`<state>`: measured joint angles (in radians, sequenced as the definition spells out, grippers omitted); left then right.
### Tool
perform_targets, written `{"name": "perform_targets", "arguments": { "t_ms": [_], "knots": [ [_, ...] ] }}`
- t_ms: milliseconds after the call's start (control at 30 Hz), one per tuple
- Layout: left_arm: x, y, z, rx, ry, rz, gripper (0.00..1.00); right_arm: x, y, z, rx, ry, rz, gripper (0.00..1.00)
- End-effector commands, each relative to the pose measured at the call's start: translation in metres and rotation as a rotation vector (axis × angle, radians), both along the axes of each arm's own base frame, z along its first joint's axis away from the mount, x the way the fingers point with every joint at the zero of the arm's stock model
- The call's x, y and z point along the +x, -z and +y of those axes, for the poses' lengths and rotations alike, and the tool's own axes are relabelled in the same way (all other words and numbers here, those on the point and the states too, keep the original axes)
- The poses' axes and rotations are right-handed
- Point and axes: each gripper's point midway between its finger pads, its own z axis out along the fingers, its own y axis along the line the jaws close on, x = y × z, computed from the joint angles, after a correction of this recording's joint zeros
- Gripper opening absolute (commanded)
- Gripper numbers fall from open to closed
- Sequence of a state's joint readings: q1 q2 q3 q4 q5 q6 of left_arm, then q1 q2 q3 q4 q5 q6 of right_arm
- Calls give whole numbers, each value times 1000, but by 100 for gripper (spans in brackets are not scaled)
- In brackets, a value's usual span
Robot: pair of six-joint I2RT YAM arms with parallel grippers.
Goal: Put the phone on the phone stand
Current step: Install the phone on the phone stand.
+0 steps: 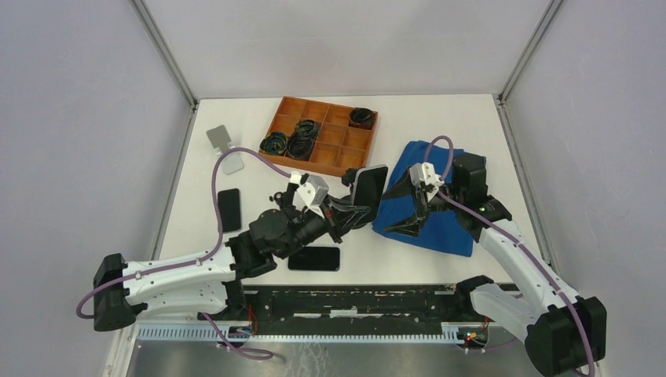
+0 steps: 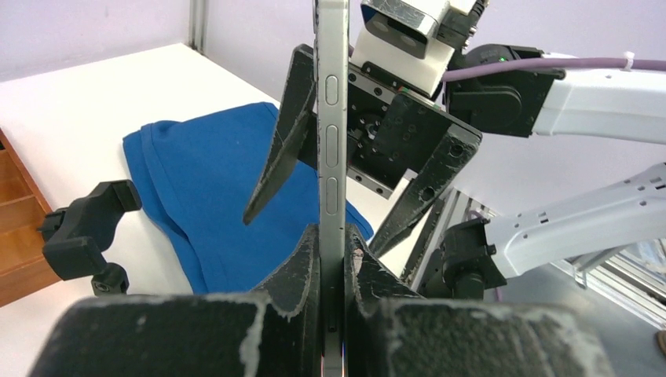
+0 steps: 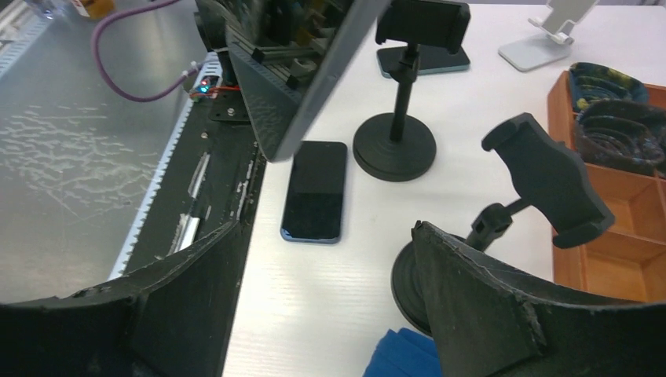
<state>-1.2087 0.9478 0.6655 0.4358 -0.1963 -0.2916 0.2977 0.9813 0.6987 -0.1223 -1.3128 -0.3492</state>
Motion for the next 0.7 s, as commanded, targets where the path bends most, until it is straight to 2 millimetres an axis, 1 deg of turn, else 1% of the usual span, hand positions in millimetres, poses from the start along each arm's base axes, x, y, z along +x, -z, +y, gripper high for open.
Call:
{"name": "perform_targets", "arguments": {
  "t_ms": [0,167,300,367,433,500,533,667],
  "knots": [
    [10,-58,5,-153,-68,-124,2,-5,-31,8,43,-47,-14,84],
    [11,-60,-3,-159,-61,-164,2,-9,-43,15,50,-72,9,79],
    [10,-65,-2,-172,-60,-191,2,-11,-51,20,52,-86,31,77],
    [9,-69,0,-183,-60,-201,2,-8,-48,20,38,-65,23,77],
    [8,-71,5,-190,-63,-212,2,4,-37,19,3,-9,-10,78],
    [7,-74,13,-194,-74,-217,2,19,-25,15,-57,50,-81,80],
    [7,-73,16,-183,-82,-216,2,27,-20,13,-90,83,-113,81],
    [8,-68,27,-130,-106,-208,2,58,-8,5,-160,203,-157,86]
  ]
}}
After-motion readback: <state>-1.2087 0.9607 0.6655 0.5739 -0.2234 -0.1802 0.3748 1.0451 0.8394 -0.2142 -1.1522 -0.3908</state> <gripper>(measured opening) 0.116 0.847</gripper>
